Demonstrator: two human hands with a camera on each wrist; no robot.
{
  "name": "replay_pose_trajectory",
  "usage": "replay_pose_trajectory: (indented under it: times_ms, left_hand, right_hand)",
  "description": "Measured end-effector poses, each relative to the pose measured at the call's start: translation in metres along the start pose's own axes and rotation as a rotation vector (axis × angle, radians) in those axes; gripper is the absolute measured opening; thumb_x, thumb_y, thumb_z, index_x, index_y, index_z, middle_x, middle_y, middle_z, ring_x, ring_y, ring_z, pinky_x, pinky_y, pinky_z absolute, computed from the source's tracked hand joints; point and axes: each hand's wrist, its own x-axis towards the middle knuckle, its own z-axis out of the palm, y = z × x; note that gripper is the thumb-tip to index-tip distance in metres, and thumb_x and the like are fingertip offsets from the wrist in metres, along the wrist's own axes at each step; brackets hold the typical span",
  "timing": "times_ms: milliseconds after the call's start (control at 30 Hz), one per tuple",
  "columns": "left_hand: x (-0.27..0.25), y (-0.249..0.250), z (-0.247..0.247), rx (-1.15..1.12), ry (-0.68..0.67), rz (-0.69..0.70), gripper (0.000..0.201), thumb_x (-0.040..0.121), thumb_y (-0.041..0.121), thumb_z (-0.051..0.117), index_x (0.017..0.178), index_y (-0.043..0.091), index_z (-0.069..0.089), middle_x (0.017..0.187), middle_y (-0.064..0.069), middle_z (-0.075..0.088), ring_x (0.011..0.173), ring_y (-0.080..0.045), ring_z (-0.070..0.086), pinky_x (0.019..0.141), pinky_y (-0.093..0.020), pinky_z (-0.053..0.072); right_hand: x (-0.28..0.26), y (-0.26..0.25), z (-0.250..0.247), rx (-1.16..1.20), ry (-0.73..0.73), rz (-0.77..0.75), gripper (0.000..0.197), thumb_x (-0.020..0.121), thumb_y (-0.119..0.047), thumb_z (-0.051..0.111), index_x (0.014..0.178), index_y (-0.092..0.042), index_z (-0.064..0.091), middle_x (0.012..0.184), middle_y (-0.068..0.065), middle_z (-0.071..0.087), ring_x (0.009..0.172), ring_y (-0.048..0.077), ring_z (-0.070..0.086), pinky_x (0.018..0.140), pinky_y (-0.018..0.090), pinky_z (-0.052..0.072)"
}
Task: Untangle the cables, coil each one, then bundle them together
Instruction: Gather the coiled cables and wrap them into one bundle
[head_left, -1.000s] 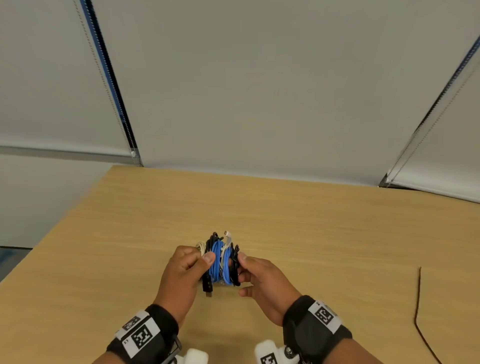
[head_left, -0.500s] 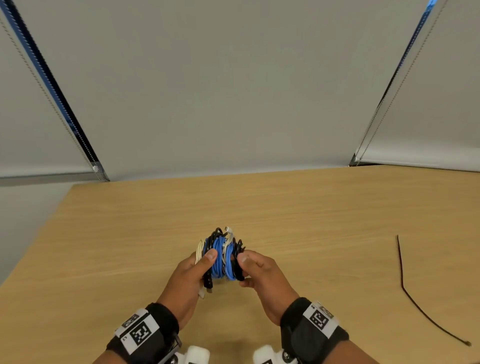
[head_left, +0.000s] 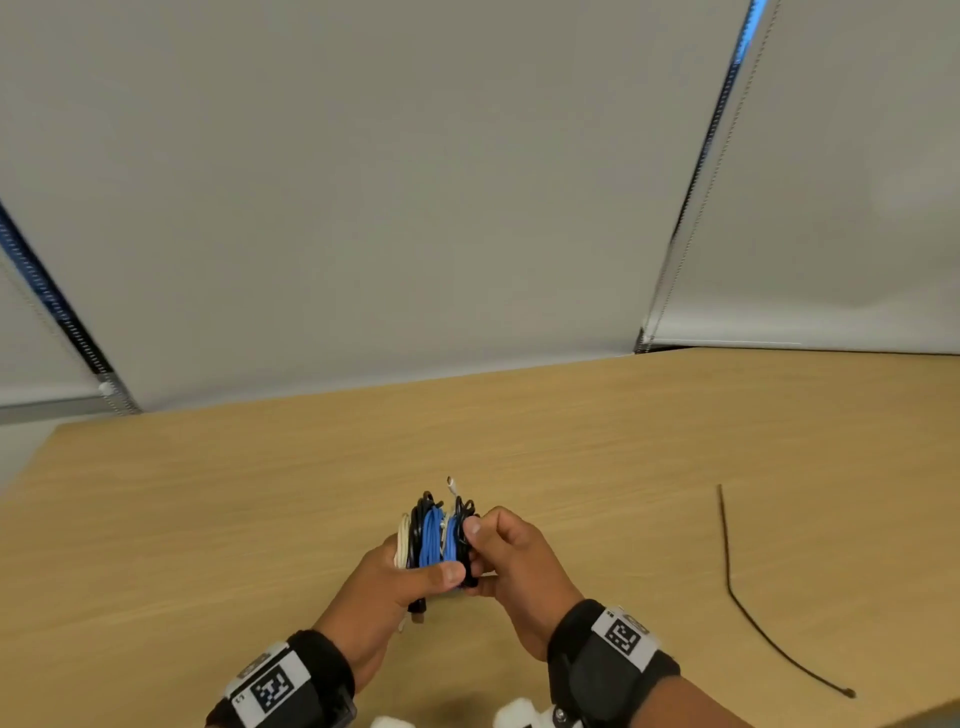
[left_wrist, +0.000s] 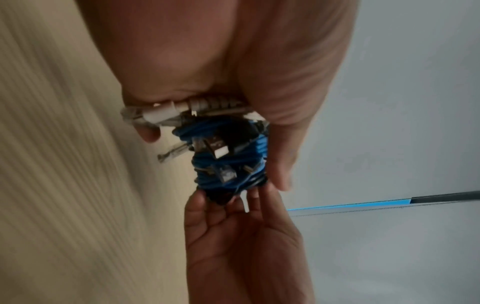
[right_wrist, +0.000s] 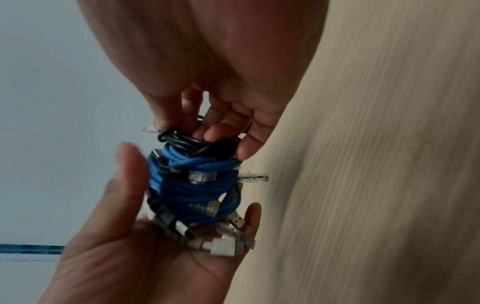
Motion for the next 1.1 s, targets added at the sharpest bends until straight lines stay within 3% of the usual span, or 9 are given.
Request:
replay_pose_trajectory:
  times_ms: [100, 267, 400, 500, 567, 700, 833, 967, 1100]
  left_hand:
    - [0.007, 0.004, 0.015, -0.004, 0.049, 0.004, 0.047, 0.063, 0.037, 0.085, 0.104, 0.017, 0.075, 0.094, -0.009, 0.079, 0.069, -0.009, 0.07, 0.05, -0.019, 0.044]
    - [0.026, 0.002, 0.055, 0.014, 0.035, -0.054, 0.034, 0.065, 0.038, 0.088, 0.094, 0.024, 0.079, 0.096, -0.01, 0.079, 0.084, -0.021, 0.071, 0.069, -0.032, 0.044]
    - [0.037, -0.004, 0.078, 0.006, 0.133, -0.066, 0.007, 0.079, 0.022, 0.081, 0.086, 0.022, 0.081, 0.089, -0.012, 0.079, 0.075, -0.018, 0.071, 0.065, -0.031, 0.045]
    - [0.039, -0.008, 0.09, 0.023, 0.202, -0.055, 0.007, 0.081, 0.018, 0.078, 0.087, 0.014, 0.078, 0.086, -0.01, 0.078, 0.069, -0.015, 0.067, 0.062, -0.03, 0.043]
    - [0.04, -0.01, 0.093, 0.028, 0.22, -0.07, 0.015, 0.081, 0.019, 0.079, 0.094, 0.012, 0.076, 0.089, -0.01, 0.079, 0.079, -0.02, 0.067, 0.065, -0.031, 0.043]
    - [0.04, -0.012, 0.09, 0.027, 0.231, -0.082, 0.023, 0.081, 0.022, 0.08, 0.1, 0.011, 0.074, 0.093, -0.008, 0.079, 0.095, -0.024, 0.068, 0.071, -0.033, 0.044]
    - [0.038, -0.01, 0.088, 0.047, 0.236, -0.067, 0.021, 0.082, 0.023, 0.079, 0.099, 0.013, 0.074, 0.093, -0.008, 0.079, 0.096, -0.026, 0.068, 0.07, -0.034, 0.045]
    - [0.035, -0.006, 0.085, 0.035, 0.256, -0.042, 0.016, 0.083, 0.021, 0.078, 0.097, 0.013, 0.074, 0.098, -0.017, 0.076, 0.092, -0.026, 0.063, 0.069, -0.034, 0.043]
    - [0.029, -0.003, 0.078, 0.012, 0.278, -0.024, 0.012, 0.084, 0.02, 0.077, 0.094, 0.015, 0.073, 0.101, -0.015, 0.076, 0.09, -0.024, 0.062, 0.068, -0.035, 0.041]
  right_hand:
    - [0.003, -0.009, -0.012, 0.049, -0.002, 0.059, 0.031, 0.097, -0.029, 0.065, 0.075, -0.018, 0.047, 0.066, -0.002, 0.052, 0.067, 0.016, 0.051, 0.071, 0.036, 0.049]
    - [0.001, -0.014, -0.051, 0.121, -0.004, 0.105, 0.033, 0.097, -0.031, 0.066, 0.073, -0.02, 0.046, 0.066, -0.005, 0.054, 0.065, 0.013, 0.054, 0.069, 0.031, 0.048]
    - [0.001, -0.019, -0.065, 0.021, 0.004, 0.1, 0.029, 0.099, -0.034, 0.062, 0.079, -0.02, 0.048, 0.07, -0.005, 0.054, 0.067, 0.01, 0.055, 0.07, 0.03, 0.053]
    - [0.003, -0.027, -0.089, -0.117, -0.044, 0.08, 0.025, 0.098, -0.034, 0.062, 0.081, -0.017, 0.055, 0.075, -0.004, 0.064, 0.07, 0.012, 0.064, 0.077, 0.036, 0.061]
    - [0.01, -0.034, -0.124, -0.351, 0.056, 0.046, 0.025, 0.098, -0.033, 0.061, 0.081, -0.016, 0.06, 0.081, -0.002, 0.07, 0.076, 0.016, 0.069, 0.082, 0.042, 0.06]
    - [0.023, -0.033, -0.226, -0.936, 0.449, 0.176, 0.027, 0.098, -0.039, 0.059, 0.101, -0.012, 0.06, 0.101, 0.008, 0.067, 0.099, 0.029, 0.065, 0.079, 0.033, 0.046]
    - [0.027, 0.002, -0.275, -1.039, 0.548, 0.414, 0.057, 0.094, -0.033, 0.065, 0.137, -0.003, 0.043, 0.134, 0.019, 0.054, 0.121, 0.036, 0.057, 0.095, 0.038, 0.048]
    - [0.029, 0.013, -0.289, -0.99, 0.634, 0.431, 0.057, 0.092, -0.021, 0.065, 0.139, -0.003, 0.036, 0.137, 0.022, 0.048, 0.114, 0.039, 0.057, 0.081, 0.039, 0.049]
    - [0.03, 0.015, -0.299, -1.033, 0.666, 0.44, 0.027, 0.095, -0.011, 0.055, 0.117, -0.003, 0.044, 0.121, 0.025, 0.059, 0.095, 0.037, 0.058, 0.072, 0.036, 0.046]
